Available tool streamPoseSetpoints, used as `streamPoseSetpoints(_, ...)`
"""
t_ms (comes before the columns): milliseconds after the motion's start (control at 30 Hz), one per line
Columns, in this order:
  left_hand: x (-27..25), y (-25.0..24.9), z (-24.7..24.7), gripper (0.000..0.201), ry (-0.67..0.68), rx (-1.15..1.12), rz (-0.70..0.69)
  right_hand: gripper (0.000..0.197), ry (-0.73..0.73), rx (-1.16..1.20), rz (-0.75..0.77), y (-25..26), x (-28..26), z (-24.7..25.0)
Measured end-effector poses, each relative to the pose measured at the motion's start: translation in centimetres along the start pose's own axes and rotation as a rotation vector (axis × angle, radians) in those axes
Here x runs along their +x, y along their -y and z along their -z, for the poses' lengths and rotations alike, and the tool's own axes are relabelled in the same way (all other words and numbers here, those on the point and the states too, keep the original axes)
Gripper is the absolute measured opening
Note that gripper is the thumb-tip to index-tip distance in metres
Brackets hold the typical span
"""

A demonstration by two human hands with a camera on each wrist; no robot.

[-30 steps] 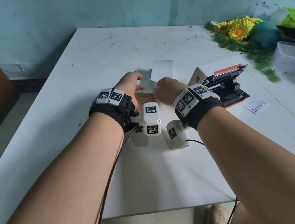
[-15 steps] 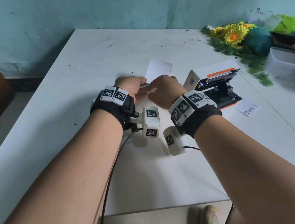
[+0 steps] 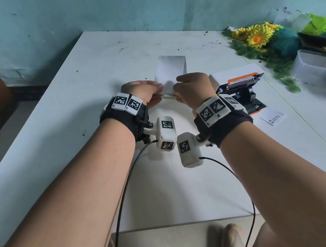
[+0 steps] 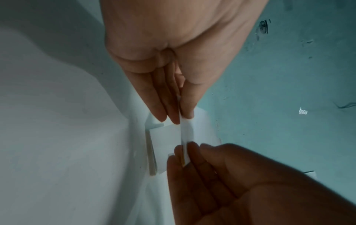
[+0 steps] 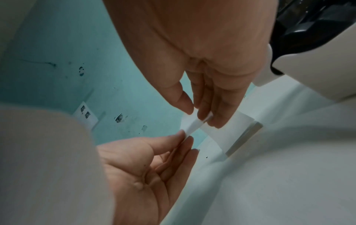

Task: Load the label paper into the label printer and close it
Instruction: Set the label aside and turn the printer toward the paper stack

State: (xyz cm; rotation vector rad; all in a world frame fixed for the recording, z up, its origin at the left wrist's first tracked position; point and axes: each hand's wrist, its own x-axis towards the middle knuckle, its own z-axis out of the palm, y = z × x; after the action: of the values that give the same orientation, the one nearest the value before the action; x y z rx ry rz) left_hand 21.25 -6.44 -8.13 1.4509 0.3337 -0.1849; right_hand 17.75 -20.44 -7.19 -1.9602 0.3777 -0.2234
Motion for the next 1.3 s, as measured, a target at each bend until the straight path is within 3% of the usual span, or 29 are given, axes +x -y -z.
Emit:
streamPoseSetpoints(200, -0.3, 0.2, -0.5, 0.028, 0.023, -0.028, -0.029, 0.031, -0.044, -0.003, 0.081, -0.4, -0.3, 0.3)
streamPoseSetpoints(467, -1.3, 0.3, -1.3, 0.038, 0.019, -0.042, -0.102, 0.031, -0.066, -0.033, 0.119, 0.1, -0.8, 0.9)
streamPoseSetpoints(733, -3.2, 0.1, -2.1, 0.02, 0.053, -0.151, -0.039, 0.033, 0.0, -0.231, 0.248, 1.1, -2.7, 2.5)
streamPoseSetpoints(867, -4.4, 0.4, -2.9, 0.011, 0.102, -0.158, -0.033, 0.032, 0.006, -0.211, 0.215, 1.5, -3.9, 4.1)
streamPoseSetpoints(1000, -5.9, 0.6, -4.2, 0.008, 0.158, -0.157, -0.028, 0.024, -0.105, -0.113, 0.213, 1.0, -5.1, 6.0)
streamPoseSetpoints(1133, -6.5, 1.2, -5.2, 0.02, 0.177, -0.122, -0.064, 0.024, -0.168, -0.096, 0.108, -0.3, -6.4, 8.8)
streamPoseSetpoints(1233, -6.5, 1.6, -5.9, 0.06, 0.18, -0.077, -0.087, 0.009, -0.258, -0.096, -0.03, -2.0, -5.7, 10.3)
streamPoseSetpoints(1300, -6.2, 1.7, -6.4, 0.08, 0.189, -0.063, -0.099, 0.036, -0.319, -0.087, -0.139, -4.7, -3.5, 11.2)
